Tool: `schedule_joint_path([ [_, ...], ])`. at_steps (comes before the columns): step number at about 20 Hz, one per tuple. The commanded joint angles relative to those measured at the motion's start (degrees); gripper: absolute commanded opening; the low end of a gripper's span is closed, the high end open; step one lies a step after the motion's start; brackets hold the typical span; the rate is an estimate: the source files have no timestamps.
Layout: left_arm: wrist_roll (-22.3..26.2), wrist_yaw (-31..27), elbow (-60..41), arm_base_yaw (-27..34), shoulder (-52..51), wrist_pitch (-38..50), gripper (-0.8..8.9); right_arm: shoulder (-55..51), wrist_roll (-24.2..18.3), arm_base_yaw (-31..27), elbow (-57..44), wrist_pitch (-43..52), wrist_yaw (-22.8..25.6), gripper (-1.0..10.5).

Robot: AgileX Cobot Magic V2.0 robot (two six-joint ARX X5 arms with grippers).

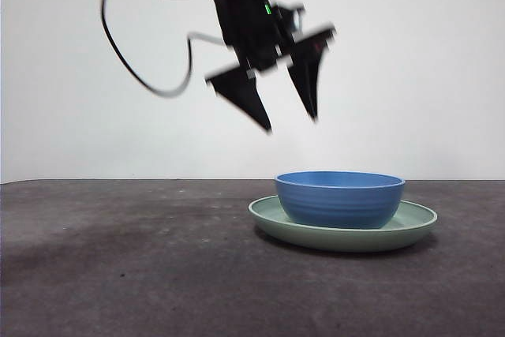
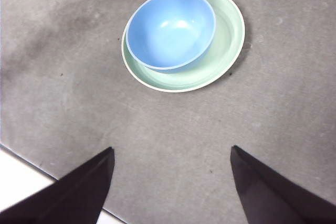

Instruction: Pick up the blue bowl, put it on the green plate, put it on desk

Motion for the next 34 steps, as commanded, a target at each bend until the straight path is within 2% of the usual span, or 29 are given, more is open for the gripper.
schedule_joint_path([
  [1, -0.1, -0.1, 2.2, 1.0, -5.9, 0.7, 3.74, 0.3, 0.6, 0.2, 1.1, 0.5, 0.1, 3.5],
  [4, 0.0, -0.1, 2.2, 3.1, -13.1, 1.2, 3.74, 0.3, 0.5, 0.2, 1.1, 0.8, 0.1, 3.5],
  [10, 2.3, 0.3, 0.2, 8.7, -24.9, -3.5, 3.74, 0.4, 0.5, 0.2, 1.1, 0.8, 0.1, 3.5],
  [13, 4.2, 0.3, -6.8, 9.9, -31.6, -3.7, 3.74, 0.4, 0.6, 0.3, 1.1, 1.9, 0.0, 3.5],
  [15, 4.5, 0.6, -16.3, 10.0, -37.6, 0.1, 3.74, 0.4, 0.6, 0.2, 1.1, 2.1, 0.1, 3.5],
  [19, 4.5, 9.3, -37.7, 10.0, -50.4, 9.1, 3.74, 0.4, 0.6, 0.2, 1.1, 2.1, 0.0, 3.5],
  [25, 6.5, 24.2, -55.6, 9.8, -59.8, 9.9, 3.72, 1.2, 2.0, 0.2, 1.1, 1.9, 0.0, 3.5],
  [31, 6.4, 24.7, -59.1, 9.5, -61.1, 9.5, 3.72, 1.2, 3.4, 0.2, 1.1, 1.9, 0.1, 3.5],
  [34, 6.5, 24.7, -59.1, 9.5, -61.1, 9.5, 3.72, 2.1, 7.6, 0.2, 1.1, 2.2, 0.8, 3.5],
])
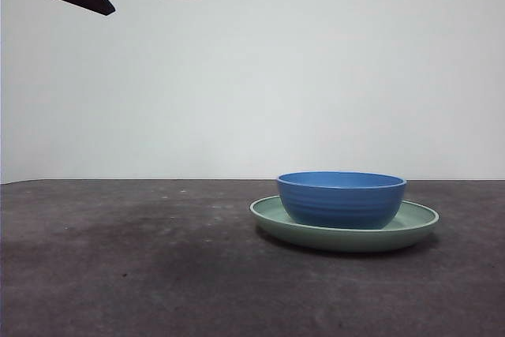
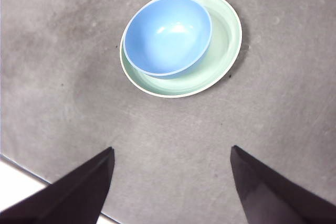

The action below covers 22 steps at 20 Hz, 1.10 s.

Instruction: Pick up the blue bowl, put it on the green plate, put it on desk

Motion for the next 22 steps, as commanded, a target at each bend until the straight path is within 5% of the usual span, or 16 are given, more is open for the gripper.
schedule_joint_path([
  [1, 1.1, 0.4, 0.5, -0.5, 0.2, 0.5, 3.72, 1.6, 4.1, 0.2, 1.0, 1.2, 2.2, 3.5],
  [22, 1.2, 0.4, 0.5, -0.5, 0.2, 0.5, 3.72, 50.6, 5.3, 0.3, 1.0, 34.8, 4.2, 3.2],
])
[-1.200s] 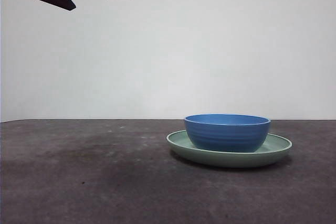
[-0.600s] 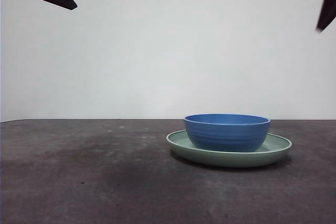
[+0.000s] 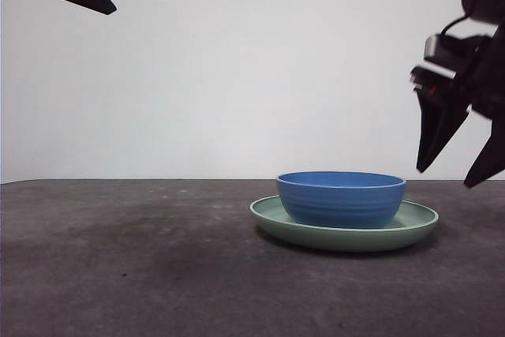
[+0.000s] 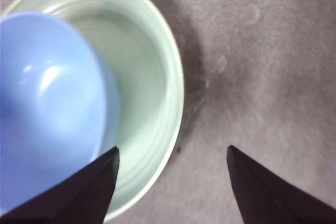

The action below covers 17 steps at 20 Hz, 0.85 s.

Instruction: Pick up the blue bowl, put it on the green plate, put it on desk

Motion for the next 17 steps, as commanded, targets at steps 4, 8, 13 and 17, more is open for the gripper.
schedule_joint_path([
  [4, 0.5, 0.4, 0.5, -0.4, 0.2, 0.8, 3.72, 5.8, -0.2, 1.0, 1.0, 4.2, 0.2, 3.1],
  [8, 0.5, 0.4, 0.5, -0.4, 0.2, 0.9, 3.72, 8.7, 0.3, 1.5, 1.0, 7.0, 0.3, 2.5],
  [13, 0.5, 0.4, 0.5, -0.4, 0.2, 0.9, 3.72, 10.7, 0.8, 1.6, 1.0, 8.9, 0.2, 2.0],
  [17, 0.5, 0.4, 0.5, -0.4, 0.2, 1.0, 3.72, 11.7, 0.8, 1.6, 1.0, 9.3, 0.3, 1.6],
])
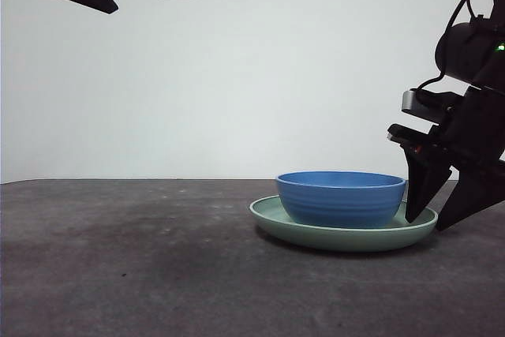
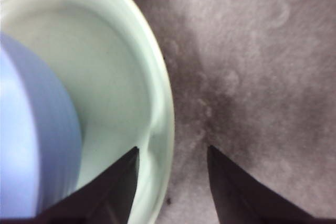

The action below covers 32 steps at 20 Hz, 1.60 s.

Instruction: Pick up the blue bowl, put it on the green plate, put it on desk

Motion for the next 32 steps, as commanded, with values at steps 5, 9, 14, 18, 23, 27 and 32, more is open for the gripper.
schedule_joint_path([
  [5, 0.5, 0.4, 0.5, -0.3, 0.2, 0.5, 3.72, 1.1, 0.6, 0.2, 0.9, 1.6, 0.0, 0.1],
  [9, 0.5, 0.4, 0.5, -0.3, 0.2, 0.5, 3.72, 1.1, 1.0, 0.1, 0.9, 2.0, 0.0, 0.1],
  [14, 0.5, 0.4, 0.5, -0.3, 0.2, -0.3, 3.72, 0.4, 2.3, 0.1, 0.9, 2.1, -4.2, 0.1],
  [18, 0.5, 0.4, 0.5, -0.3, 0.2, -0.3, 3.72, -0.9, 3.5, 0.2, 0.9, 2.2, -6.4, 0.1],
  [23, 0.6, 0.4, 0.5, -0.3, 0.2, -0.3, 3.72, -3.5, 5.2, 0.2, 0.9, 2.7, -8.9, 0.1],
  [27, 0.5, 0.4, 0.5, -0.3, 0.2, -0.3, 3.72, -3.6, 7.6, 0.3, 0.9, 4.1, -11.2, 0.1],
  [32, 0.6, 0.4, 0.5, -0.3, 0.2, -0.1, 3.72, -3.7, 11.4, 2.7, 0.9, 7.9, -12.2, 0.1],
])
